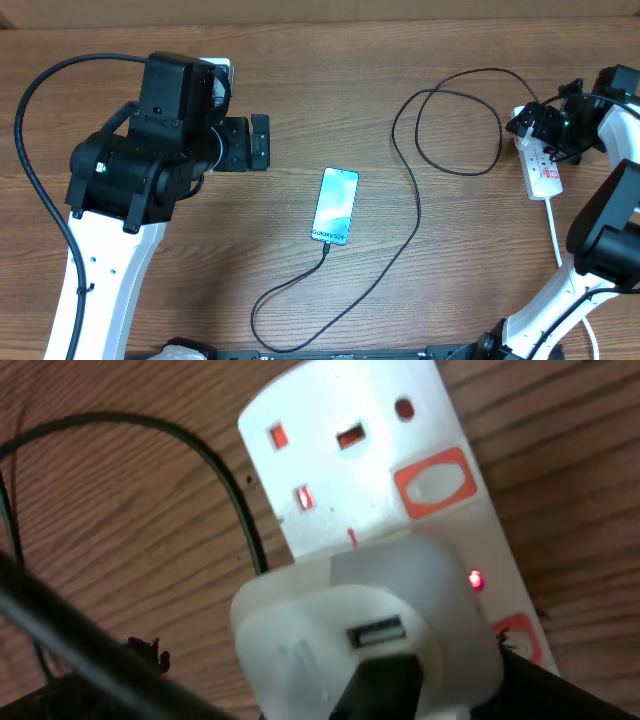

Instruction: Plug charger to phone and switch on socket

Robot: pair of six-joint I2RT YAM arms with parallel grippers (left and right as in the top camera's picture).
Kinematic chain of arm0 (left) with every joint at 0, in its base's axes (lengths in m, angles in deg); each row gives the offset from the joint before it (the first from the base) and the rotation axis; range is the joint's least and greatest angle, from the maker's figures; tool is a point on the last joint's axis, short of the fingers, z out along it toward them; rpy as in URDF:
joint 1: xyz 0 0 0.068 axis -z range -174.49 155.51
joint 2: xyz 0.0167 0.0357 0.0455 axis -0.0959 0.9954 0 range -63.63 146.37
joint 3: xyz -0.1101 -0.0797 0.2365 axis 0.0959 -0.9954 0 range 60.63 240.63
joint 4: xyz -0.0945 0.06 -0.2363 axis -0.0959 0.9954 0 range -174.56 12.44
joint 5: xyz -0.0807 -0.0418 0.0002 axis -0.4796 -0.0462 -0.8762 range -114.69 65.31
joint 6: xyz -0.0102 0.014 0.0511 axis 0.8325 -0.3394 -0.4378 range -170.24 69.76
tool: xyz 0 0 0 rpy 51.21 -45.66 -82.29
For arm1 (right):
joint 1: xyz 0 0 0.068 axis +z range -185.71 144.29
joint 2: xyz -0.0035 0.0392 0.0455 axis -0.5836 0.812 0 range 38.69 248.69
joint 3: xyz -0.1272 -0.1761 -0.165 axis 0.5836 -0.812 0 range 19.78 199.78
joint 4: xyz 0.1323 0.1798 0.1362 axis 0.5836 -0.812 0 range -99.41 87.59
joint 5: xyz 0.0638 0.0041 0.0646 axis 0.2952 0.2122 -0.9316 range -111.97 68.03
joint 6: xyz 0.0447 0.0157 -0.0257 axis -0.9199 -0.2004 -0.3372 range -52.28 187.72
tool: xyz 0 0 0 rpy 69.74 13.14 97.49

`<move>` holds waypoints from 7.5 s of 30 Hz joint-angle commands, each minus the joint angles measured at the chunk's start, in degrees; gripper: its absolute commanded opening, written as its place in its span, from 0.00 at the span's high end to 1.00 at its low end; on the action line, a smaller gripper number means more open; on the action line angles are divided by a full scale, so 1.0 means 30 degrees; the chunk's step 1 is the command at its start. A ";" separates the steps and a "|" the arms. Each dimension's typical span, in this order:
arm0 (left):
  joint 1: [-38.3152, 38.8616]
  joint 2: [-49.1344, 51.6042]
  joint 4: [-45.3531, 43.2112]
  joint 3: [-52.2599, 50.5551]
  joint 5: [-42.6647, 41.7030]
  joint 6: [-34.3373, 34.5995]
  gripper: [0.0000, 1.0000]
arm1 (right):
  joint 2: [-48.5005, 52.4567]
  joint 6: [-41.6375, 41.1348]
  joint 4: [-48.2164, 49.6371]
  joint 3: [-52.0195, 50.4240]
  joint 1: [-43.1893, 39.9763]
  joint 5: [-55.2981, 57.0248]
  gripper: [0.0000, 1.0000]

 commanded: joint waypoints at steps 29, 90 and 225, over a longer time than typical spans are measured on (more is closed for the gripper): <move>0.0029 -0.0219 -0.0022 0.0444 0.0248 -0.0350 0.00 | -0.6951 -0.4299 -0.3898 0.0211 0.0503 0.3803 0.00; 0.0029 -0.0131 -0.0022 0.0408 0.0248 -0.0350 0.01 | -1.1985 -0.7060 -0.5945 0.0168 0.1515 0.6047 0.00; -0.6615 -2.6396 -2.3146 -3.3281 0.0248 -0.3577 0.01 | -1.1985 -0.7060 -0.5945 0.0168 0.1515 0.6047 0.00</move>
